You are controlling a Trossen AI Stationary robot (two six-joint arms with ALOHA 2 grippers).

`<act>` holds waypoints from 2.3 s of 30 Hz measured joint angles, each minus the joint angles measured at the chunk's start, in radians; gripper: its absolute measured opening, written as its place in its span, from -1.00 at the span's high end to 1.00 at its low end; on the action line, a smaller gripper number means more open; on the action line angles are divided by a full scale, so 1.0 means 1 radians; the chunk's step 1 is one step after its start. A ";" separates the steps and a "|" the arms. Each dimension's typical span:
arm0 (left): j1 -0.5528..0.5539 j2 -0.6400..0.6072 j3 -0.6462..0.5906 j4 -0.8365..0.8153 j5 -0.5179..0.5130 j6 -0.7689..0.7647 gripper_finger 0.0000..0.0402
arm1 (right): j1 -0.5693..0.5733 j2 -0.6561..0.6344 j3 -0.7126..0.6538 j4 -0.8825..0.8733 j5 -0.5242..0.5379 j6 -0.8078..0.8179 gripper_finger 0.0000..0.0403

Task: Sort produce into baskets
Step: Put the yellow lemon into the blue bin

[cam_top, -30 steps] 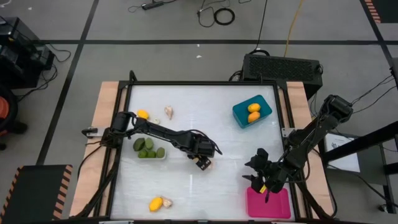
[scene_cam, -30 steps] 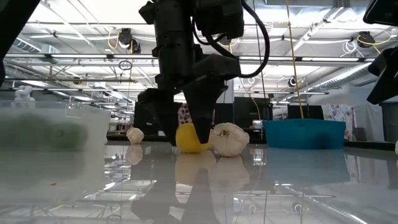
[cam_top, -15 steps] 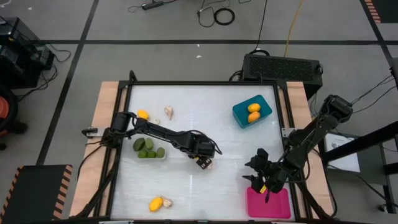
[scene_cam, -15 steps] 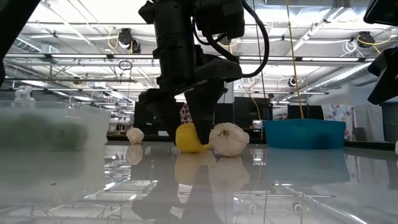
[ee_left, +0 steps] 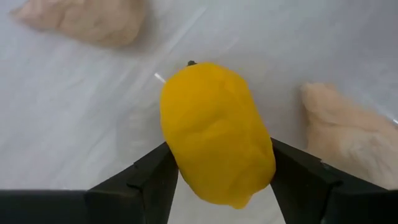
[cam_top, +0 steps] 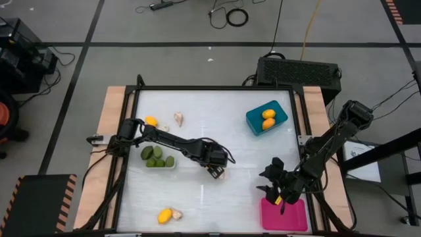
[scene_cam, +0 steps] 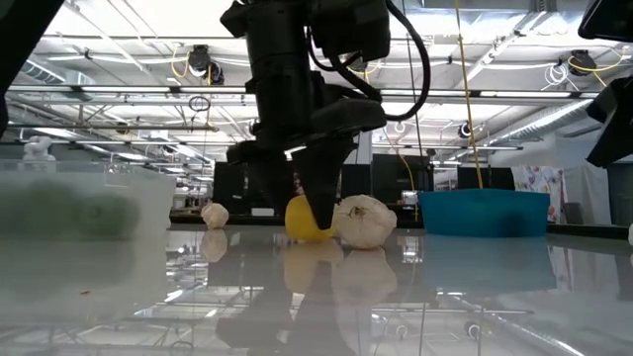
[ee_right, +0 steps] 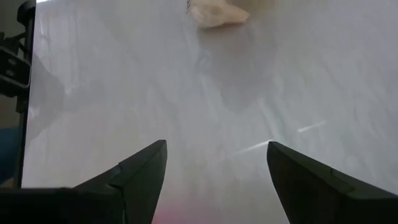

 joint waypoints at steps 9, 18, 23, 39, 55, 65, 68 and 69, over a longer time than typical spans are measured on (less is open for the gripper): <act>0.016 0.000 0.000 0.042 0.012 0.185 -0.24 | -0.001 0.000 0.000 -0.001 -0.033 -0.002 -0.34; 0.026 0.001 -0.005 0.111 0.084 0.277 -0.25 | 0.000 0.000 0.000 -0.001 -0.033 0.058 -0.34; 0.026 0.002 -0.011 0.107 0.083 0.296 -0.25 | 0.000 0.000 0.000 0.000 -0.025 0.069 -0.34; 0.026 0.002 -0.011 0.110 0.079 0.409 -0.25 | -0.005 0.000 0.000 0.017 0.048 0.146 -0.34; 0.026 0.002 -0.012 0.121 0.076 0.433 -0.25 | -0.005 0.000 0.000 0.029 0.074 0.141 -0.34; 0.024 0.002 -0.012 0.138 0.075 0.445 -0.20 | -0.005 0.000 0.000 0.029 0.073 0.136 -0.34; 0.024 0.002 -0.012 0.141 0.075 0.452 -0.07 | -0.005 0.000 0.000 0.029 0.072 0.138 -0.34; 0.025 0.002 -0.012 0.140 0.075 0.452 -0.02 | -0.005 0.000 0.000 0.029 0.072 0.138 -0.34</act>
